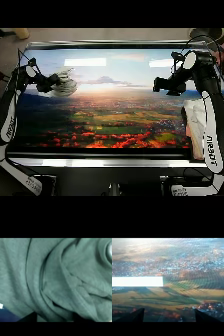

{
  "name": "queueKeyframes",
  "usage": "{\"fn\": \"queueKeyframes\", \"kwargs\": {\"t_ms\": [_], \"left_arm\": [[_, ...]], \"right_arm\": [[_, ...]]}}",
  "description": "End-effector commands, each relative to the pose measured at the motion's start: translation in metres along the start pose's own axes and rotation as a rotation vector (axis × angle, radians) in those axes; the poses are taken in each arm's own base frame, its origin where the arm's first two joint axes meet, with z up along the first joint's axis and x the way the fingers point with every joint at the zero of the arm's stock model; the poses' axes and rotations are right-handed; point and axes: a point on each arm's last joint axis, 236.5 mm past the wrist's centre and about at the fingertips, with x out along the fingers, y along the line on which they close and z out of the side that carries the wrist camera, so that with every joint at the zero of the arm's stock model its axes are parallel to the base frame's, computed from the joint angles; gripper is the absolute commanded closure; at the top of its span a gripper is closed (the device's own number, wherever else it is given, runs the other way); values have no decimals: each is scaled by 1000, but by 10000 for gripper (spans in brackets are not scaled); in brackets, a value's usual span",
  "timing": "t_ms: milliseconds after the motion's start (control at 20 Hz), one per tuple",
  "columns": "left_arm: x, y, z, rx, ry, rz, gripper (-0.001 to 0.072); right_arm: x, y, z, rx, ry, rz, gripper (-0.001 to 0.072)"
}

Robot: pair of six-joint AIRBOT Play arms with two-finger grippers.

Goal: Fold the shirts.

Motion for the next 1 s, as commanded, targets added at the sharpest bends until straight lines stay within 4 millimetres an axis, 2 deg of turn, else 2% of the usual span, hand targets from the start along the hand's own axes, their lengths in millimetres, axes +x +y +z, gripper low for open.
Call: {"fn": "queueKeyframes", "kwargs": {"t_ms": [0,50,100,150,200,250,300,350,400,500,550,600,650,700,750,800,850,900,950], "left_arm": [[29,-10,11,-148,7,-124,496],[25,-18,9,-152,18,-152,677],[10,-36,15,-117,-3,-218,680],[-19,-62,30,-42,-71,-302,680],[-70,-101,46,87,-176,-407,681],[-138,-143,50,236,-285,-510,680],[-209,-180,42,370,-391,-589,681],[-288,-212,22,498,-503,-654,681],[-356,-234,-6,604,-594,-712,681],[-467,-257,-72,721,-715,-818,681],[-500,-260,-100,743,-738,-854,681],[-519,-260,-125,747,-734,-876,681],[-522,-259,-145,744,-706,-880,681],[-511,-259,-160,742,-666,-865,681],[-486,-259,-173,747,-615,-824,681],[-451,-258,-184,751,-555,-763,681],[-410,-254,-195,754,-488,-696,681],[-358,-245,-209,749,-394,-619,681],[-307,-233,-225,728,-292,-550,681]], "right_arm": [[0,1,0,-31,-2,1,42],[-1,1,1,-52,-8,2,43],[-4,1,3,-71,-16,2,44],[-10,3,6,-89,-42,4,52],[-21,4,13,-105,-83,3,103],[-36,4,20,-115,-138,-5,108],[-58,4,29,-124,-208,-15,108],[-84,4,37,-133,-285,-27,106],[-116,3,42,-145,-369,-44,100],[-182,0,38,-160,-503,-75,100],[-214,1,30,-162,-563,-75,100],[-241,3,19,-163,-613,-68,100],[-266,4,6,-165,-661,-61,100],[-286,5,-7,-167,-695,-57,100],[-303,4,-21,-168,-720,-53,101],[-313,4,-34,-168,-730,-52,101],[-315,2,-44,-168,-715,-53,101],[-309,0,-53,-165,-669,-59,101],[-294,-4,-64,-160,-586,-70,100]]}}
